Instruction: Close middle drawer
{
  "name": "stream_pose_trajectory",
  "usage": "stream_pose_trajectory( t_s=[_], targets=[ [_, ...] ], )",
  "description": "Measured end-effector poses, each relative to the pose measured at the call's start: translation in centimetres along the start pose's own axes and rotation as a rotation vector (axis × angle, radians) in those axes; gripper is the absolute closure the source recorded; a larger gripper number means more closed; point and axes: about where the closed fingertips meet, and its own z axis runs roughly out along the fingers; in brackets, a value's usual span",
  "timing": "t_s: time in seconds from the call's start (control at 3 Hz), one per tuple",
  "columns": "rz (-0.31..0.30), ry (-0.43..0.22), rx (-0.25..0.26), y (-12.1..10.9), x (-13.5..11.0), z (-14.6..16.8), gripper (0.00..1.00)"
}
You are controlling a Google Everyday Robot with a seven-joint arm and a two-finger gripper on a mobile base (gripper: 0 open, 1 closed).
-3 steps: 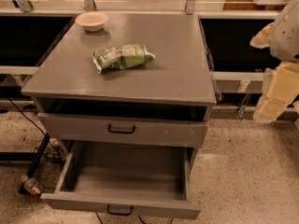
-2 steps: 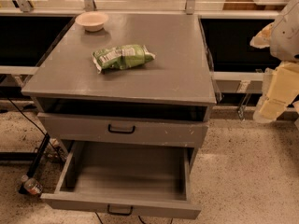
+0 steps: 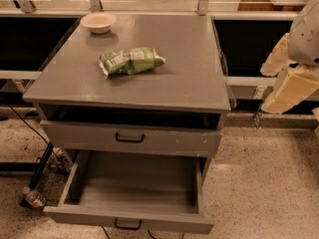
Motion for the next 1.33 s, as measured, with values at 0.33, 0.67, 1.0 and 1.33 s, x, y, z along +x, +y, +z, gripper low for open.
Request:
stream_pose_trajectory(
  t_s=[0.33,0.67,1.0,1.33],
  targets=[
    [0.000,0.000,0.000,0.0,0.0,0.0,0.66],
    [0.002,-0.001,0.003,0.1,0.1,0.0,0.95],
    [0.027,-0.012,0.040,1.6,1.1,0.6,1.00],
    [0.033,0.015,0.024,3.9,3.4,4.0,1.00]
  ],
)
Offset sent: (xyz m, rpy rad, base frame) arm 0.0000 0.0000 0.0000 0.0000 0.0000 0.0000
